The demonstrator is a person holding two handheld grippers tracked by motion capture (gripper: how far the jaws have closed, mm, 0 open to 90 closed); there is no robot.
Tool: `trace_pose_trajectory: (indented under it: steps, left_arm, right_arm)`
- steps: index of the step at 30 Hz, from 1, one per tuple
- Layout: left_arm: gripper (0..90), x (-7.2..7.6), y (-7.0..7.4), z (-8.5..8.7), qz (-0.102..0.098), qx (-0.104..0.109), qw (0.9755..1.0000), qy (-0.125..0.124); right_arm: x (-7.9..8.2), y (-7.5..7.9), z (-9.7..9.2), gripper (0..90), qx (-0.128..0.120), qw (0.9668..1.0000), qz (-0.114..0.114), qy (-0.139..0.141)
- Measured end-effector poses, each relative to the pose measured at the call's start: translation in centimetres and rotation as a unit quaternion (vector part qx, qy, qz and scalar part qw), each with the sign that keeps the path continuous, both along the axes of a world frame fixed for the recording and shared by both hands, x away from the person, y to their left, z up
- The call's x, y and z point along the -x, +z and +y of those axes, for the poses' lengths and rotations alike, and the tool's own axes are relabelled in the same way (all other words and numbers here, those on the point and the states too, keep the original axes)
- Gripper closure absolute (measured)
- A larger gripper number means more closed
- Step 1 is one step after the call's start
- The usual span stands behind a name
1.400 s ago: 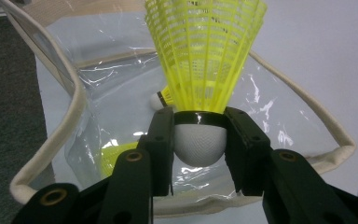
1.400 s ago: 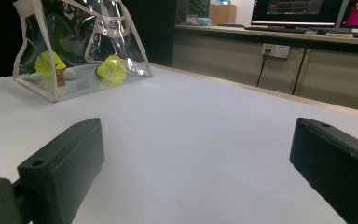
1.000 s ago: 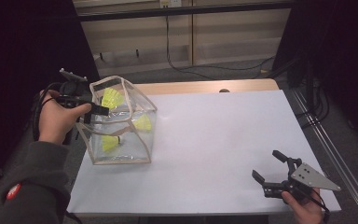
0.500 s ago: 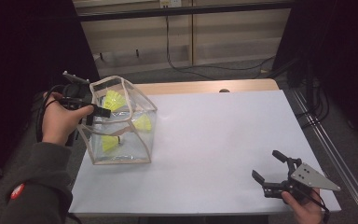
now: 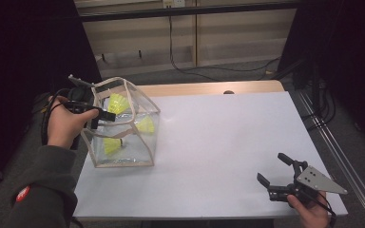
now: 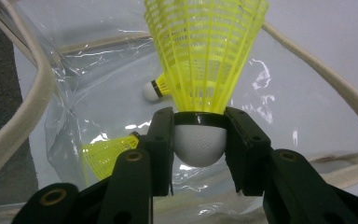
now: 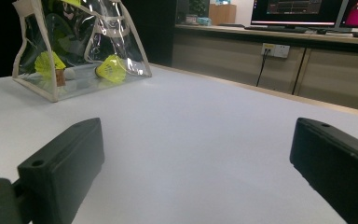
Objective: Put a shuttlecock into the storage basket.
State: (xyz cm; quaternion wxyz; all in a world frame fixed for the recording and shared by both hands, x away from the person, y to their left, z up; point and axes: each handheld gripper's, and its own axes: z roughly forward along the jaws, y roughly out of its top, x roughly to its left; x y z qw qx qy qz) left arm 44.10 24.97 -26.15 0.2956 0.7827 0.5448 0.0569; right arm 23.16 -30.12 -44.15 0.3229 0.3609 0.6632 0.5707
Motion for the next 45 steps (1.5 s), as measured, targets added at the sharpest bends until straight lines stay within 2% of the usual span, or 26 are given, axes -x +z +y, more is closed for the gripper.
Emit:
trace_pose_trajectory:
  steps: [11, 18, 24, 25, 28, 35, 38, 45]
  left_arm:
    - [63.3, 0.0, -0.4, -0.1, 0.006, 0.005, 0.9999, -0.009]
    - [51.1, 0.2, 0.3, -0.2, -0.013, 0.016, 0.9997, -0.011]
    - [44.2, 0.4, 0.8, -0.6, -0.022, 0.026, 0.9992, -0.020]
    - [43.5, 0.4, 0.9, -0.7, -0.024, 0.033, 0.9990, -0.018]
    - [41.2, 0.4, 1.3, -0.8, -0.027, 0.033, 0.9987, -0.027]
    - [33.7, 0.7, 2.3, -1.6, -0.042, 0.053, 0.9968, -0.043]
    - [28.9, 0.8, 2.7, -2.1, -0.051, 0.056, 0.9956, -0.055]
    - [23.9, 1.2, 2.9, -3.2, -0.057, 0.065, 0.9931, -0.080]
  right_arm:
    - [0.0, 0.0, 0.0, 2.7, -0.001, 1.0000, 0.000, 0.001]
    - [0.0, 0.0, 0.0, 2.7, 0.000, 1.0000, 0.000, 0.001]
    - [0.0, 0.0, 0.0, 2.7, 0.001, 1.0000, 0.000, 0.000]
    - [0.0, 0.0, 0.0, 2.7, 0.000, 1.0000, 0.000, 0.000]
    - [0.0, 0.0, 0.0, 2.7, -0.001, 1.0000, 0.000, -0.001]
    - [0.0, 0.0, 0.0, 2.7, -0.001, 1.0000, 0.000, -0.001]
    - [0.0, 0.0, 0.0, 2.7, 0.000, 1.0000, -0.001, 0.000]
    - [0.0, 0.0, 0.0, 2.7, 0.001, 1.0000, -0.001, 0.000]
